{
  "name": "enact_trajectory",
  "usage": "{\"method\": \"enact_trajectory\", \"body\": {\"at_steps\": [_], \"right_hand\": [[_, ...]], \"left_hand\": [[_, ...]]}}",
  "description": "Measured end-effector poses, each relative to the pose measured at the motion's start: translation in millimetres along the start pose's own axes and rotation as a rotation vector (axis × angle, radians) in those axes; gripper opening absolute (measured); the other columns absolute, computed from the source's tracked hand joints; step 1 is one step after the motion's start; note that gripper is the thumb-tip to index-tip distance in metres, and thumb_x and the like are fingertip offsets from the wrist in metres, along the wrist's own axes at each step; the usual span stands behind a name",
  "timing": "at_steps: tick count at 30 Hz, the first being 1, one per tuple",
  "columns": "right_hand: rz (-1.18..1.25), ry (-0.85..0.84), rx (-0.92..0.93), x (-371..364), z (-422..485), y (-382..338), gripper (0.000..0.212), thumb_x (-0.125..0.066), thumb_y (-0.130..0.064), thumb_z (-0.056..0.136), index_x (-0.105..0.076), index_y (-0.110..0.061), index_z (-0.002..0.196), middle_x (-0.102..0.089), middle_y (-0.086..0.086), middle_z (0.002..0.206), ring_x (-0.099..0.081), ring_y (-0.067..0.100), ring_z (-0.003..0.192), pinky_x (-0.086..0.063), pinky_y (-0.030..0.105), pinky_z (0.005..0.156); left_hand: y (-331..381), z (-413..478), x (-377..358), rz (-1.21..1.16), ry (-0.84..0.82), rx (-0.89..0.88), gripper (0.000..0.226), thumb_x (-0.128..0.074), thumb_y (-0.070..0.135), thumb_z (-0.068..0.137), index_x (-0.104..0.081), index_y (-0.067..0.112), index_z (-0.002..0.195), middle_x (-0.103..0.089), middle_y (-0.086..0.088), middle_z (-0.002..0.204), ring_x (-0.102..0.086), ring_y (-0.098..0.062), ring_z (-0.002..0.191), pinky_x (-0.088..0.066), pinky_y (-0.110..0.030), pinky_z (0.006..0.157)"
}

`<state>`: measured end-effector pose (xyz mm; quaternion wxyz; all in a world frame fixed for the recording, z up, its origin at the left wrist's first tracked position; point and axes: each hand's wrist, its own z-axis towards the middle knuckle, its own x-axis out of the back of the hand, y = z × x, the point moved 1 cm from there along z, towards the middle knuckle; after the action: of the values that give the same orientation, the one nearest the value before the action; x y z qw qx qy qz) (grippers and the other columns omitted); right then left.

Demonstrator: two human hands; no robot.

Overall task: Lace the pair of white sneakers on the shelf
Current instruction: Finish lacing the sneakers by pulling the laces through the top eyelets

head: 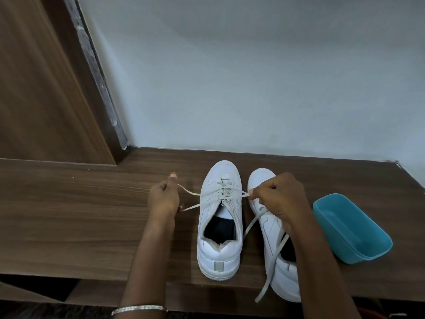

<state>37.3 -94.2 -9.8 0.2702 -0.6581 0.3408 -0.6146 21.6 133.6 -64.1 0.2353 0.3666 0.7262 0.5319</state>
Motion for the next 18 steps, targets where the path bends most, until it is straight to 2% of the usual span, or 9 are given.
{"method": "enact_trajectory", "body": {"at_steps": [2,4,7,8,10,12,14,15,18], "right_hand": [[-0.079,0.025,0.053,-4.4,0.7,1.6,0.016,-0.074,-0.014,0.076,-0.075,-0.001,0.067,-0.068,0.019,0.065,-0.066,0.031,0.067,-0.056,0.04,0.066],[-0.102,0.03,0.078,-6.0,2.1,3.1,0.023,-0.071,-0.02,0.074,-0.072,0.002,0.066,-0.067,0.022,0.067,-0.062,0.034,0.063,-0.054,0.039,0.059],[-0.148,-0.051,0.095,-5.9,1.1,2.0,0.022,-0.069,-0.022,0.073,-0.072,-0.002,0.064,-0.066,0.018,0.063,-0.055,0.02,0.053,-0.045,0.03,0.054],[-0.172,-0.088,0.106,-6.3,0.2,1.6,0.017,-0.069,-0.02,0.075,-0.074,-0.007,0.064,-0.067,0.011,0.06,-0.059,0.015,0.057,-0.048,0.028,0.057],[-0.193,-0.154,0.137,-7.3,-2.7,-1.1,0.011,-0.07,-0.017,0.078,-0.078,-0.02,0.072,-0.068,-0.006,0.063,-0.065,0.01,0.068,-0.052,0.024,0.064],[-0.218,-0.2,0.197,-8.5,-4.6,-4.6,0.015,-0.069,-0.017,0.08,-0.079,-0.028,0.083,-0.072,-0.012,0.079,-0.064,0.003,0.077,-0.048,0.017,0.066],[-0.202,-0.218,0.25,-9.8,-4.6,-6.7,0.018,-0.068,-0.016,0.082,-0.078,-0.029,0.089,-0.073,-0.014,0.088,-0.064,-0.001,0.08,-0.045,0.011,0.066],[-0.18,-0.225,0.263,-10.3,-4.7,-7.8,0.016,-0.069,-0.018,0.083,-0.078,-0.029,0.09,-0.073,-0.014,0.087,-0.064,-0.001,0.079,-0.044,0.009,0.064],[-0.086,-0.302,0.254,-13.1,-7.4,-11.3,0.012,-0.079,-0.024,0.081,-0.076,-0.027,0.092,-0.073,-0.01,0.083,-0.066,0.0,0.078,-0.049,0.013,0.07]], "left_hand": [[-1.1,-2.4,1.1,0.219,0.037,-0.148,0.048,-0.054,0.04,0.101,-0.048,0.009,0.064,-0.042,-0.003,0.056,-0.047,-0.024,0.059,-0.043,-0.031,0.055],[-2.1,-4.6,5.5,0.51,0.059,-0.279,0.048,-0.054,0.041,0.099,-0.056,0.006,0.066,-0.053,-0.004,0.06,-0.056,-0.029,0.071,-0.041,-0.035,0.064],[-0.2,-9.4,9.1,0.876,0.159,-0.378,0.035,-0.062,0.043,0.094,-0.067,0.009,0.092,-0.066,-0.007,0.092,-0.063,-0.031,0.092,-0.039,-0.033,0.071],[3.5,-11.2,9.3,0.908,0.2,-0.429,0.032,-0.067,0.043,0.091,-0.066,0.011,0.097,-0.065,-0.008,0.101,-0.063,-0.032,0.095,-0.04,-0.034,0.073],[14.7,-13.9,8.6,0.826,0.177,-0.604,0.025,-0.071,0.041,0.088,-0.067,0.016,0.092,-0.065,-0.003,0.098,-0.064,-0.025,0.087,-0.043,-0.032,0.072],[24.3,-14.1,7.1,0.677,-0.109,-0.687,0.02,-0.071,0.039,0.089,-0.069,0.021,0.079,-0.069,0.006,0.079,-0.063,-0.012,0.072,-0.044,-0.03,0.066],[26.0,-18.6,3.0,0.543,-0.501,-0.578,0.02,-0.07,0.037,0.091,-0.072,0.023,0.078,-0.069,0.008,0.069,-0.06,-0.007,0.063,-0.046,-0.029,0.062],[23.6,-20.6,1.0,0.522,-0.633,-0.523,0.016,-0.07,0.033,0.092,-0.072,0.023,0.081,-0.069,0.009,0.069,-0.059,-0.005,0.062,-0.045,-0.027,0.062],[13.2,-13.6,-0.6,0.548,-0.736,-0.532,0.004,-0.068,0.017,0.093,-0.071,0.019,0.094,-0.071,0.002,0.084,-0.062,-0.005,0.077,-0.05,-0.025,0.073]]}}
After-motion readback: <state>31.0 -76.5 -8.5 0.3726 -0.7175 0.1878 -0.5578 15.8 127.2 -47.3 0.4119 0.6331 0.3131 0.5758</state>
